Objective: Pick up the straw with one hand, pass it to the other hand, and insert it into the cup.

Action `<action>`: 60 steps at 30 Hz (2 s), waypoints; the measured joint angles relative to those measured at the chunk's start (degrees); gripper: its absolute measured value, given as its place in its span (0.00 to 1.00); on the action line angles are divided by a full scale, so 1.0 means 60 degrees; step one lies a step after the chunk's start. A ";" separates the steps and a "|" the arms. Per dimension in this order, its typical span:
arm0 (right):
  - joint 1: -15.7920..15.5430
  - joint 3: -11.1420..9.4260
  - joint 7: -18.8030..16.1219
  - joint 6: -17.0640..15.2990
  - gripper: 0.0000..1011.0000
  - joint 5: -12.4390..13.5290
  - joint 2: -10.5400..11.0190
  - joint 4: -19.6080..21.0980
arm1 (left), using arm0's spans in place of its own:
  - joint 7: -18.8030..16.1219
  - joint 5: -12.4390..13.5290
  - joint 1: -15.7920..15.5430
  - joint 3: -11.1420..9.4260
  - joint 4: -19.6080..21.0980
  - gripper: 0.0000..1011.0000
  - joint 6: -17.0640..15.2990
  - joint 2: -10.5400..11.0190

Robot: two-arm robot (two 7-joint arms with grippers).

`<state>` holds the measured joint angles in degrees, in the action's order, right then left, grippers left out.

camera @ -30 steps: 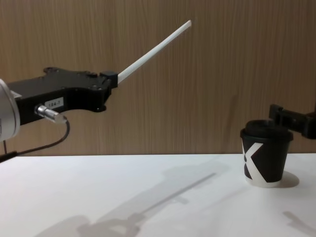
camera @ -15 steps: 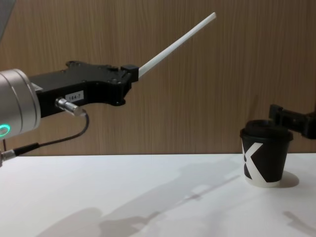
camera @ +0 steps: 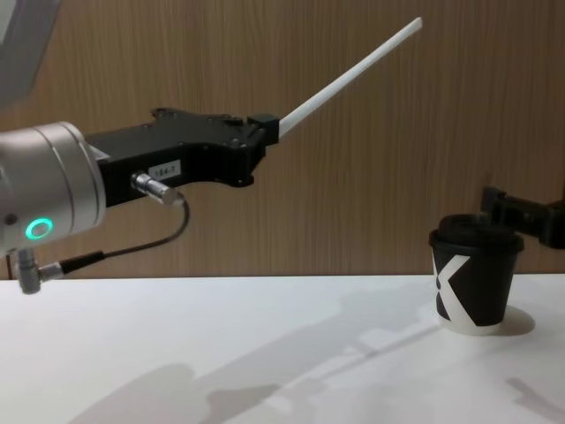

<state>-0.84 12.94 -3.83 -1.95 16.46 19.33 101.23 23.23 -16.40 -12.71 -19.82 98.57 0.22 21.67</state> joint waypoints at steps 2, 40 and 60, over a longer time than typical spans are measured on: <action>0.0001 -0.0001 0.0000 0.0000 0.99 0.0000 0.0000 0.0000 | 0.0039 -0.0018 -0.0059 -0.0047 -0.0056 0.00 0.0012 -0.0010; 0.0006 -0.0001 -0.0007 0.0001 0.99 0.0000 -0.0001 -0.0001 | 0.0370 -0.0242 -0.0624 -0.0556 -0.0686 0.00 0.0206 -0.0187; 0.0326 -0.0360 -0.0705 -0.1116 0.99 0.1230 -0.0154 0.0381 | 0.0383 -0.0252 -0.0643 -0.0577 -0.0712 0.00 0.0215 -0.0196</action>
<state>1.12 10.78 -8.05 -8.65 23.84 18.41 103.52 25.52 -17.91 -16.57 -23.28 94.30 1.52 20.50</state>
